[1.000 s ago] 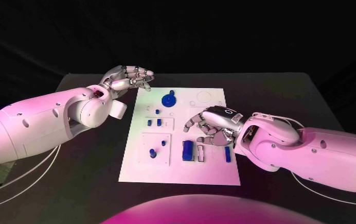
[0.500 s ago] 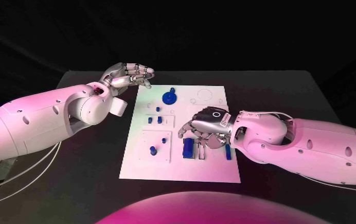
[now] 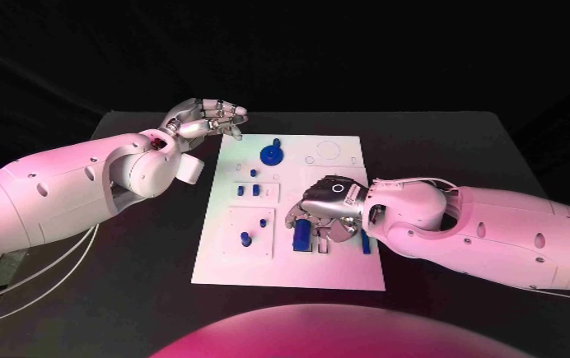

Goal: Assemble the parts on the task board

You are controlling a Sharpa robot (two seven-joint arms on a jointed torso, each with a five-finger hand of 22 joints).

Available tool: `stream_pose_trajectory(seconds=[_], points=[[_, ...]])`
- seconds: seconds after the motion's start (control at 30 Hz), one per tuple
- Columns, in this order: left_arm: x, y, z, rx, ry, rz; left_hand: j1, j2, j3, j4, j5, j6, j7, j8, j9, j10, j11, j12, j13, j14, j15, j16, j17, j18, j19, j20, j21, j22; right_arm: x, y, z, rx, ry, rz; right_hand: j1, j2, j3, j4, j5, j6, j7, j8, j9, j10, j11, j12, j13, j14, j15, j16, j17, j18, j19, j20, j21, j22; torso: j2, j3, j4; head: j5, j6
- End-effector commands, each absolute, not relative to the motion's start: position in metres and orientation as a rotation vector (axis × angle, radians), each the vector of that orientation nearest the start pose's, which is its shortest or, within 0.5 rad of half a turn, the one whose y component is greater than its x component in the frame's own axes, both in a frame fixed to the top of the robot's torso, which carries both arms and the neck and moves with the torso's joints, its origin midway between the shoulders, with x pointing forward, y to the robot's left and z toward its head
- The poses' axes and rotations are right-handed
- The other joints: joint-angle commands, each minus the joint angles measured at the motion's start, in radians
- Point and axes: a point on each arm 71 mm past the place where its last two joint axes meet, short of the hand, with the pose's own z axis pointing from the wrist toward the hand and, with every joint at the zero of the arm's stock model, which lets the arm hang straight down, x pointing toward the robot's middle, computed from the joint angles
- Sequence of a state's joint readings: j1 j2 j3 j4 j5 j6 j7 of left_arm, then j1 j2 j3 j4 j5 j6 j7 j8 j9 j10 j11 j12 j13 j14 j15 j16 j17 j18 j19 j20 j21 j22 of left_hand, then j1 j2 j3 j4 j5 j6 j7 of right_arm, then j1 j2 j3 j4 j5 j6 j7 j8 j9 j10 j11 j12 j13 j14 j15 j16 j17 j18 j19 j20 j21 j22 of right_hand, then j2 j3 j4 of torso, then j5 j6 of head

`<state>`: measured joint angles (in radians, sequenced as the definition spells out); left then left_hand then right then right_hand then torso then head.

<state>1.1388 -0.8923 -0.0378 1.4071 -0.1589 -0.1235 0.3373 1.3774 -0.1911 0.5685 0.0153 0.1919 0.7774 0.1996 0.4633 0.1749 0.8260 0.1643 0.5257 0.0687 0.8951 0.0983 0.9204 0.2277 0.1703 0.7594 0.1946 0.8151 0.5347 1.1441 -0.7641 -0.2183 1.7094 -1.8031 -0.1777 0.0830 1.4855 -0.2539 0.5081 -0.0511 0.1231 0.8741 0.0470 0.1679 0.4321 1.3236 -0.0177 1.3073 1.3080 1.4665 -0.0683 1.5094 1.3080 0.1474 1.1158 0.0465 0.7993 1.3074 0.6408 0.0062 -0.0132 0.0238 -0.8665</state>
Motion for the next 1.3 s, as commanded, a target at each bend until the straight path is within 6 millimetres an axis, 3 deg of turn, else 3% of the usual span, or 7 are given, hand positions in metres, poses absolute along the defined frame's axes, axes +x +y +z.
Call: stream_pose_trajectory(seconds=[0.03, 0.8, 1.13, 1.3], points=[[0.4911, 0.2565, -0.2146, -1.015, 1.59, -1.495, 0.002, 0.008, -0.006, -0.001, 0.001, 0.006, 0.022, 0.003, -0.001, 0.006, -0.001, 0.003, -0.001, 0.003, -0.004, -0.006, -0.001, 0.012, 0.005, -0.003, -0.005, -0.001, 0.3741, -0.0981, -0.2567, -0.915, 1.725, 0.906, -0.01, -0.001, -0.001, -0.004, -0.007, -0.004, 0.002, -0.005, 0.002, -0.002, 0.0, 0.008, 0.04, 0.011, 0.0, 0.003, 0.072, 0.007, -0.002, 0.003, -0.003, 0.052, 0.0, -0.0002, -0.0003, 0.002, 0.0], [0.4909, 0.2569, -0.2146, -1.014, 1.593, -1.492, 0.003, 0.009, -0.006, -0.002, 0.0, 0.006, 0.022, 0.004, -0.003, 0.006, -0.001, 0.002, -0.002, 0.004, -0.004, -0.008, -0.002, 0.012, 0.006, -0.003, -0.006, -0.002, 0.3732, -0.0945, -0.2612, -0.934, 1.745, 0.91, -0.036, 0.016, 0.043, -0.029, -0.007, 0.088, 0.024, 0.028, 0.016, 0.016, 0.011, 0.041, 0.048, 0.02, 0.007, 0.012, 0.087, 0.003, 0.022, 0.01, 0.005, 0.06, 0.0, -0.0003, -0.001, 0.003, -0.005], [0.4908, 0.2572, -0.2147, -1.014, 1.595, -1.49, 0.003, 0.009, -0.006, -0.002, 0.0, 0.006, 0.022, 0.004, -0.003, 0.006, -0.001, 0.002, -0.002, 0.004, -0.004, -0.008, -0.002, 0.012, 0.006, -0.003, -0.006, -0.002, 0.3732, -0.0931, -0.2618, -0.932, 1.754, 0.898, -0.044, 0.015, 0.046, -0.03, -0.009, 0.095, 0.027, 0.028, 0.015, 0.018, 0.013, 0.044, 0.048, 0.022, 0.009, 0.013, 0.09, 0.002, 0.024, 0.011, 0.008, 0.061, -0.001, -0.0003, -0.0011, 0.002, -0.006], [0.4908, 0.2572, -0.2148, -1.014, 1.596, -1.488, 0.003, 0.009, -0.006, -0.002, 0.0, 0.006, 0.022, 0.004, -0.003, 0.006, -0.001, 0.002, -0.002, 0.004, -0.004, -0.008, -0.002, 0.012, 0.006, -0.003, -0.006, -0.002, 0.3725, -0.0922, -0.2608, -0.928, 1.746, 0.902, -0.058, 0.018, 0.051, -0.028, -0.008, 0.116, 0.037, 0.031, 0.014, 0.023, 0.021, 0.052, 0.051, 0.024, 0.015, 0.015, 0.094, 0.0, 0.03, 0.015, 0.014, 0.063, 0.0, -0.0001, -0.0008, 0.001, -0.004]])
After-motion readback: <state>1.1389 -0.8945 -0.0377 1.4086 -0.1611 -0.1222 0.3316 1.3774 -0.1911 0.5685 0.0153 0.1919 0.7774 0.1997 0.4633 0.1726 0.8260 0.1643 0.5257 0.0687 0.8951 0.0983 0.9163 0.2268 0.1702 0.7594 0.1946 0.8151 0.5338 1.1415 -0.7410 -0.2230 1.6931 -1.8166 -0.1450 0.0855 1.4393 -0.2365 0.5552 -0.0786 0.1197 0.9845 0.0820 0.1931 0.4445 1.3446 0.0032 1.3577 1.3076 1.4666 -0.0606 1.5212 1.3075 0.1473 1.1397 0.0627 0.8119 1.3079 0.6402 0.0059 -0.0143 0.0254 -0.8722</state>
